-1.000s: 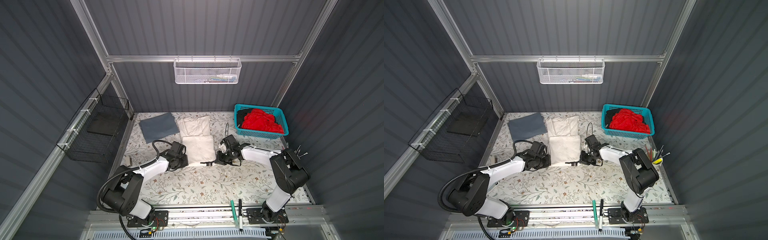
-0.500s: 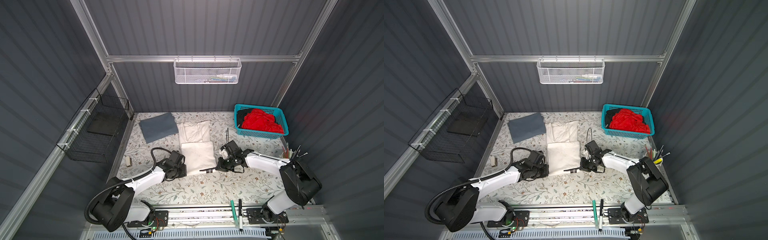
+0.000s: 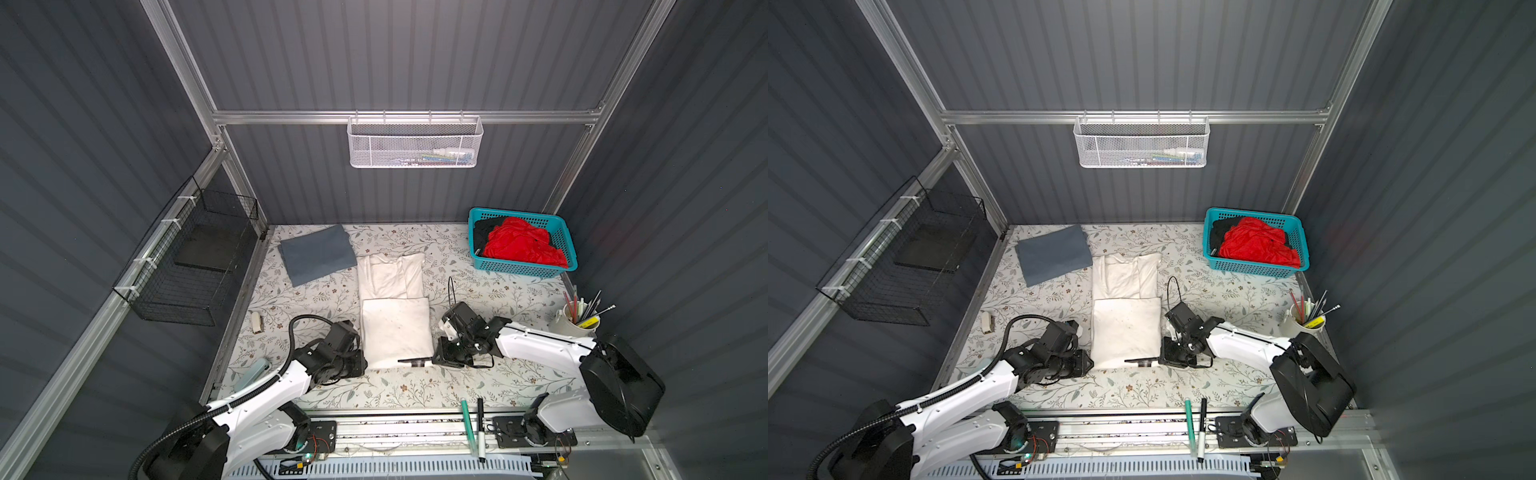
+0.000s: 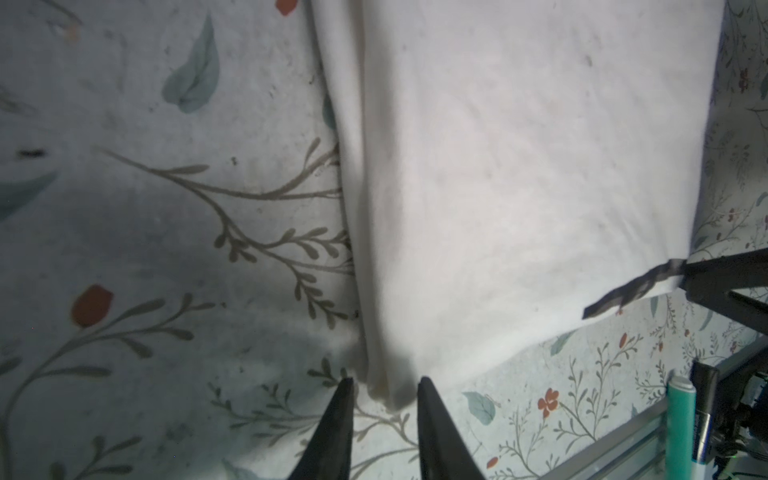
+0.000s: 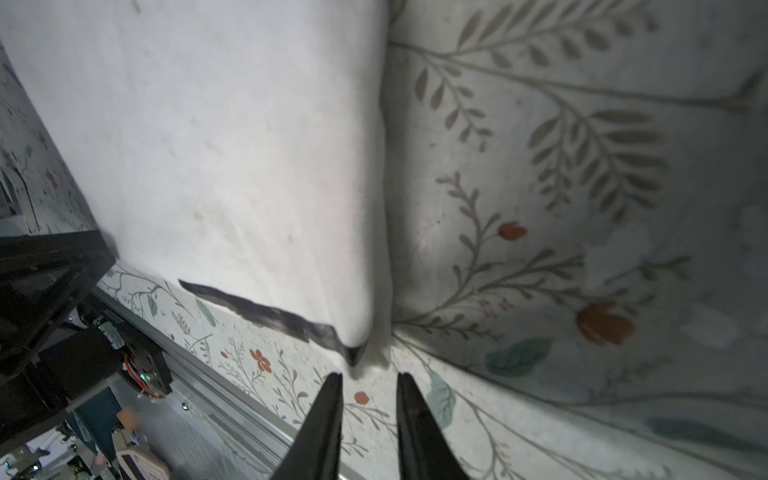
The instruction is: Fold and stack the t-shirts
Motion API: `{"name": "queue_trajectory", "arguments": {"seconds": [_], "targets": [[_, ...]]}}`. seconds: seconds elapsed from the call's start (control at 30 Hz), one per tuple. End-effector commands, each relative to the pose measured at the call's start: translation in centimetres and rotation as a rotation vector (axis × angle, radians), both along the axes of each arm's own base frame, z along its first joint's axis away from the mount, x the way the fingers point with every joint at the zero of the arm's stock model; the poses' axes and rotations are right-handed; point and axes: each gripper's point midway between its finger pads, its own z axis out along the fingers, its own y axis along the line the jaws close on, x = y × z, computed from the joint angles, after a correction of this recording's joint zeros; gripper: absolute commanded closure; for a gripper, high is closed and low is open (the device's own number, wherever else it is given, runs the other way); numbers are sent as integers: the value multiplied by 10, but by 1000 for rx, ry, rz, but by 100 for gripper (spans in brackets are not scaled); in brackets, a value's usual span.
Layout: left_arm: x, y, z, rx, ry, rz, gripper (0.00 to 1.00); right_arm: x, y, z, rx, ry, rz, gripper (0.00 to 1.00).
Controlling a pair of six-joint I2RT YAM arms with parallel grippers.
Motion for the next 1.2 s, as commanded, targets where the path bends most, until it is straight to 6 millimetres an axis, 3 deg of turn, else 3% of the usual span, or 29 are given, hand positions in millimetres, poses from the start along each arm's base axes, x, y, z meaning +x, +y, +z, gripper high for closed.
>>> {"name": "queue_trajectory", "arguments": {"seconds": [0.0, 0.33, 0.53, 0.8, 1.17], "targets": [[9, -6, 2, -10, -11, 16, 72, 10, 0, 4, -30, -26, -12, 72], [28, -14, 12, -10, -62, 30, 71, 24, 13, 7, -20, -44, -3, 73], [32, -18, 6, -7, -52, 35, 74, 25, 15, 3, -23, -32, 4, 77], [30, -13, 13, 8, -61, 32, 100, 23, 16, 5, -8, -34, 9, 94], [7, 0, 39, -23, -96, -15, 100, 16, 7, 17, 3, -69, 10, 96]]}}
